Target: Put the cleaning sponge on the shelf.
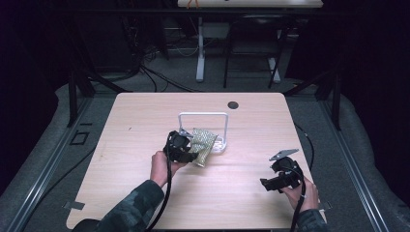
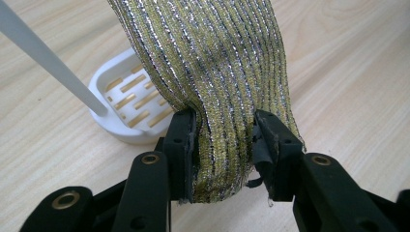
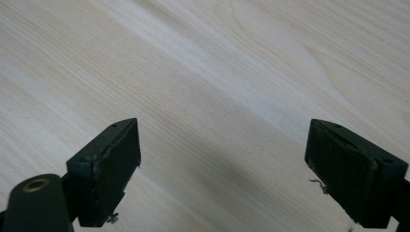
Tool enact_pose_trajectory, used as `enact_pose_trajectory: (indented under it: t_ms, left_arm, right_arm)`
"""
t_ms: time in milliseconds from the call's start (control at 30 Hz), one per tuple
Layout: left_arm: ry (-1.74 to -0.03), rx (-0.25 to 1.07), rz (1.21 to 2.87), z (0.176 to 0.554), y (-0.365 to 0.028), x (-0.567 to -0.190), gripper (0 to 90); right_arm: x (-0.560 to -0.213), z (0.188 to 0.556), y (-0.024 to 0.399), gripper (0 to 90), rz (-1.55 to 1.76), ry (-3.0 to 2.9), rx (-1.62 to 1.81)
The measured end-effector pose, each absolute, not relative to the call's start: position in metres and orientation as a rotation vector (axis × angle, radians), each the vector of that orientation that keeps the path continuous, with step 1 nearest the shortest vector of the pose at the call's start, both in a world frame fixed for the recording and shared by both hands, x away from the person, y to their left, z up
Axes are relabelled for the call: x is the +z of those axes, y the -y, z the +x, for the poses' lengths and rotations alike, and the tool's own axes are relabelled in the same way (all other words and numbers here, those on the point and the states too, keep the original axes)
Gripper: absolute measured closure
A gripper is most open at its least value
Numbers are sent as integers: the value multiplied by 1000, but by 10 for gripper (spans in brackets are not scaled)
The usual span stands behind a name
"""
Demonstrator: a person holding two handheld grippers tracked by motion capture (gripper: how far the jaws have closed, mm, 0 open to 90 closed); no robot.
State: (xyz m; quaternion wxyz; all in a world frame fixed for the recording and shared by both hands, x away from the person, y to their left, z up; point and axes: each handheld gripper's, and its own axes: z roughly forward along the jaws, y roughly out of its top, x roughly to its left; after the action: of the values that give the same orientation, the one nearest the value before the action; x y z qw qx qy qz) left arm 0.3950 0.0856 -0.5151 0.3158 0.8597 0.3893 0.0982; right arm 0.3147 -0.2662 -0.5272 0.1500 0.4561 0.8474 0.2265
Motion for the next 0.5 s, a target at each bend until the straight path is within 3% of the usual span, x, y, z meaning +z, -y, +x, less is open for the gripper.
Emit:
enact_pose_trajectory:
  t_ms: [500]
  left_arm:
    - [-1104,317,2225,408,-80,-520,613]
  right_arm:
    - [-527,315,265,120,1297,-2444,647]
